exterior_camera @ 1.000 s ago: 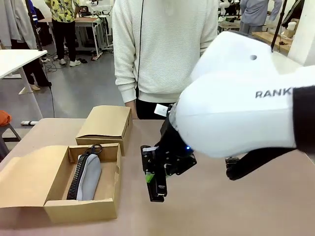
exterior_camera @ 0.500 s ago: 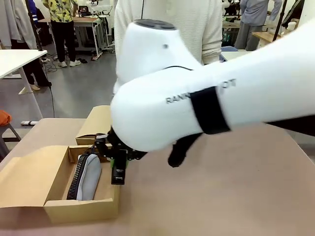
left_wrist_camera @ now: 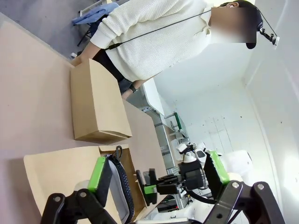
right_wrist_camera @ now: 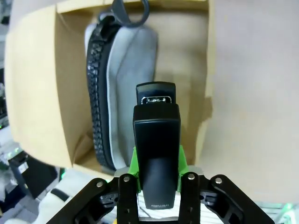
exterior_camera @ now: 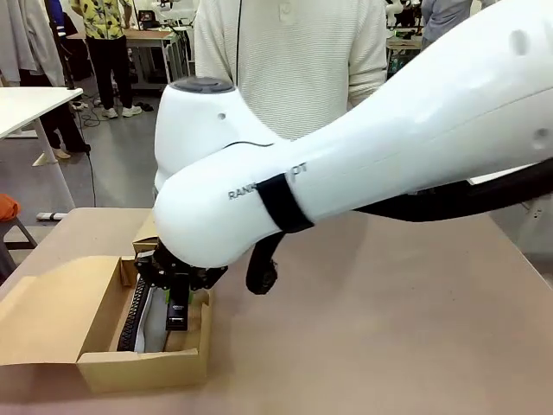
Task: Place items inside the box.
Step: Pick up a Pencil pouch or Stapler and place it inside the Mailer Box closest to the robot.
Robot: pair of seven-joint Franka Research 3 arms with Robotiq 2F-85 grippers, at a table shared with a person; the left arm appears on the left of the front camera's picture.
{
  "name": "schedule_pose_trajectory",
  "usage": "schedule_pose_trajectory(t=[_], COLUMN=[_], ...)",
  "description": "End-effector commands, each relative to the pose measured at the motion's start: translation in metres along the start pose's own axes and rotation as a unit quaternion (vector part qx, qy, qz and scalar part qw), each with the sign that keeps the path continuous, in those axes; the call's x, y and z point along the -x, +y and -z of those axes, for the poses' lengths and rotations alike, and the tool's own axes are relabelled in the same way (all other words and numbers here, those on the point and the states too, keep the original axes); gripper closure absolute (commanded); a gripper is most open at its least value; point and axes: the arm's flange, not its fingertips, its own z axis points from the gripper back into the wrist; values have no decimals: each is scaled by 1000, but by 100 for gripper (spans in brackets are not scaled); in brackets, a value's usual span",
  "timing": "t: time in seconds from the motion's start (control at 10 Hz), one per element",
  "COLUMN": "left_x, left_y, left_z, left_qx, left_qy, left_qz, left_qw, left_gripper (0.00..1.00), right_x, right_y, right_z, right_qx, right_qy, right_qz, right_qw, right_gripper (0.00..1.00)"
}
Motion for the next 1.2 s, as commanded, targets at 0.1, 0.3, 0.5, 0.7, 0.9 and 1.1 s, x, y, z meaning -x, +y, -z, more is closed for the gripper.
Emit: schedule_pose_trajectory(t=[0.1,0.3,0.5,0.7,0.9,1.1], left_x=[0,0,0,0,0,0], left_y=[-2,-2,-2,-2,-2,-2], left_z=[1,1,1,1,1,1], left_qx=[11,11,11,11,11,11], left_qy=[-9,-9,-9,-9,-9,-9], left_qz=[9,9,9,9,9,9], left_qw=[1000,1000,1000,1000,1000,1000], left_gripper=[0,0,0,0,0,0], right_x=[-11,-9,-8,-6,-2,4], right_y=[17,13,11,5,-8,-52], right_z=[2,3,4,0,-9,-37], right_qx=[16,15,18,10,-6,-36], right_qy=[-5,-4,-2,-13,-22,-25], right_qz=[14,15,14,18,22,-14], right_qw=[1000,1000,1000,1000,999,999], right_gripper=[68,10,0,0,0,0])
